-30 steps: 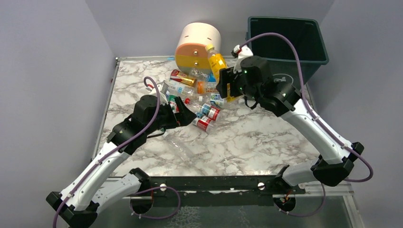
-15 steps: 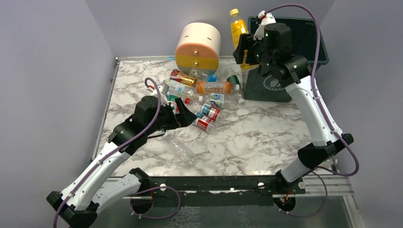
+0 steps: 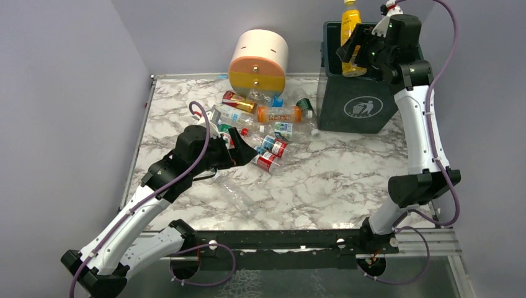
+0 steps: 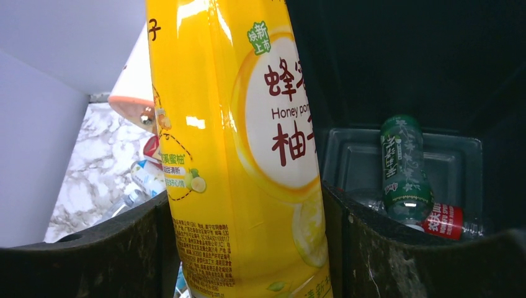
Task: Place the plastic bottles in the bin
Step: Place the plastic bottle in the trash bin.
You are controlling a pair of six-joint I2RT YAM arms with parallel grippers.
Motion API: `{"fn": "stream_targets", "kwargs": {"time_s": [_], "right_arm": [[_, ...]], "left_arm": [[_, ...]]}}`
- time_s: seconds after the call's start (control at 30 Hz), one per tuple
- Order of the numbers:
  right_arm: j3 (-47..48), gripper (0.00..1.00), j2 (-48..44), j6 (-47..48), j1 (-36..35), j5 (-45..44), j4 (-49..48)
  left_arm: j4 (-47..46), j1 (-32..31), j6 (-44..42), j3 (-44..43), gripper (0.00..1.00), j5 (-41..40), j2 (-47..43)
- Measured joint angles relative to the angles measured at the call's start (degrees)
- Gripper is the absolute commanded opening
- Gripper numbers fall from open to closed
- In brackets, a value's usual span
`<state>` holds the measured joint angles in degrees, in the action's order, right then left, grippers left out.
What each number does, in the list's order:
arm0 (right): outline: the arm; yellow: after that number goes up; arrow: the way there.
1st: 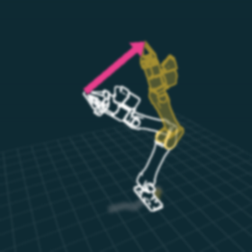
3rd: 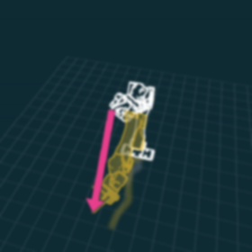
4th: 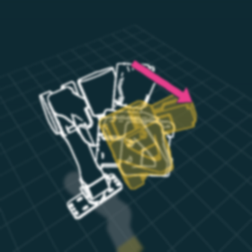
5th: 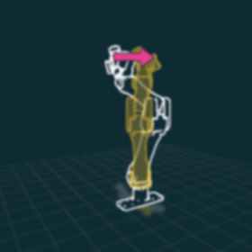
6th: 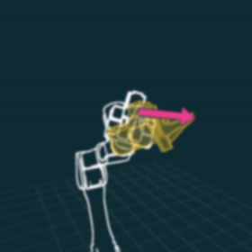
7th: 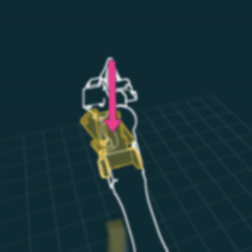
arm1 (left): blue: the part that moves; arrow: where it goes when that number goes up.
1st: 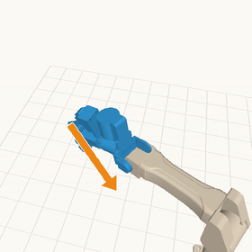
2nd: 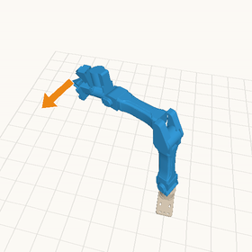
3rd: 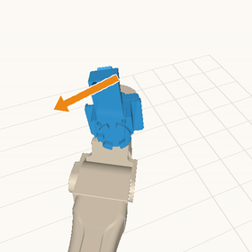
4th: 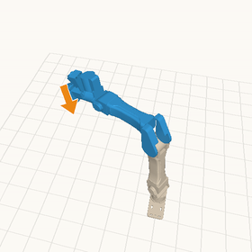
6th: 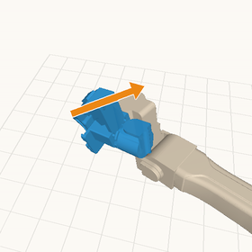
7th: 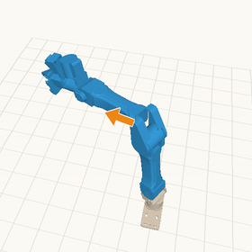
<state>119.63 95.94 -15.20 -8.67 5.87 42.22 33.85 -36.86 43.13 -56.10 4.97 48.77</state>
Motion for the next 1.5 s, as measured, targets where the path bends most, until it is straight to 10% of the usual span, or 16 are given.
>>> {"fn": "stream_targets", "kwargs": {"time_s": [1.5], "right_arm": [[4.98, 0.93, 12.92, -8.63, 9.90, 17.99, -9.53]], "left_arm": [[-0.37, 0.00, 0.81, 0.74, 0.99, 0.26, -1.09]]}}
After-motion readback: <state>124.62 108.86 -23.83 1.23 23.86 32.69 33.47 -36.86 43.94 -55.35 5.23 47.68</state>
